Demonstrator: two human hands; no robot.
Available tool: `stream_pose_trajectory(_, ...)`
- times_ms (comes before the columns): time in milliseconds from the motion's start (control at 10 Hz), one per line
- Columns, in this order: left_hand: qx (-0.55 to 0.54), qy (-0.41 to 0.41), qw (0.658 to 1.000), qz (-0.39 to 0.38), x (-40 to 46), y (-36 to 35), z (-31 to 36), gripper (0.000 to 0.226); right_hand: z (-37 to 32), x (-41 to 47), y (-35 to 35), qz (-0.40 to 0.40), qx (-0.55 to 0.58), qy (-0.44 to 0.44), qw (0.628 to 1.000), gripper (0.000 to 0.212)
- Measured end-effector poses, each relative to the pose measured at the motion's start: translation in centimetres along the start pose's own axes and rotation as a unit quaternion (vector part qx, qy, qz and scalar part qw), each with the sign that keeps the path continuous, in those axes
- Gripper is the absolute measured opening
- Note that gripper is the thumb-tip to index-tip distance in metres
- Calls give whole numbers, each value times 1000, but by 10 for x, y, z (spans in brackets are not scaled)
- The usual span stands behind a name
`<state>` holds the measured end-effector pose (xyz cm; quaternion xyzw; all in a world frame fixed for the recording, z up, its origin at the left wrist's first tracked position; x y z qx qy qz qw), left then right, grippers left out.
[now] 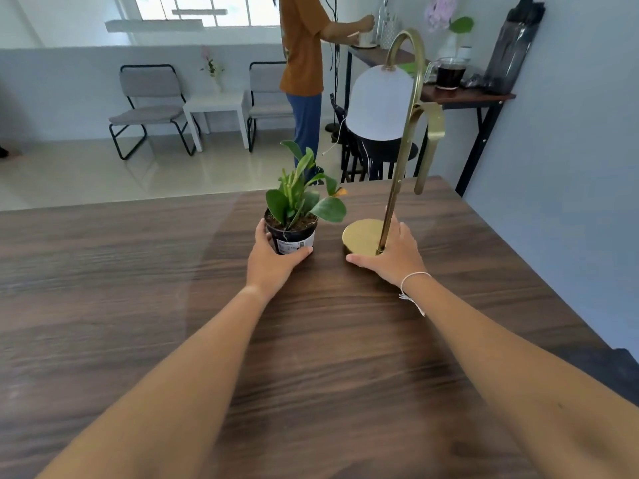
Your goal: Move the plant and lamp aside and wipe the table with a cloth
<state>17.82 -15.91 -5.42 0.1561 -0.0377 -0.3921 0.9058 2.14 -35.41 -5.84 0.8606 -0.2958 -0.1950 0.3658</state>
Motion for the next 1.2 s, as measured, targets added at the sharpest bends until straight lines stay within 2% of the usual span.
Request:
stream_pose_trajectory(200,5,3,999,44,3,-2,1,82,1,3,0,-1,-28,9,1000,107)
stream_pose_trajectory(400,10,-4,999,50,-19,0,6,80,-3,-8,0,5,-29,38,999,92)
stream_pose_trajectory(600,-1,-6,998,58,-48,8,1,77,-7,-20,-2,-21,-14,78,997,87)
stream_pose_trajectory(800,-6,-7,999,52,-60,7,0,78,-9,-27,-4,-39,-14,85,996,89)
stream_pose_trajectory(900,6,-9,998,57,-66,9,-2,82,-6,-27,-6,-53,-9,86,995,98)
stream_pose_trajectory(1100,56,38,996,65,-85,11,-16,96,-8,-36,-5,-65,-1,102,993,104)
stream_pose_trajectory(1200,64,56,993,82,-97,11,-18,96,-6,-44,-3,-68,17,105,992,103)
Point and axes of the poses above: each hand's wrist, its own x-axis towards the middle knuckle, its own y-axis out of the back of the hand, z = x × y, the point moved 9 cm from there along x, towards the middle knuckle, and after that the axes turned 15 degrees about -z, right-handed, at the moved point
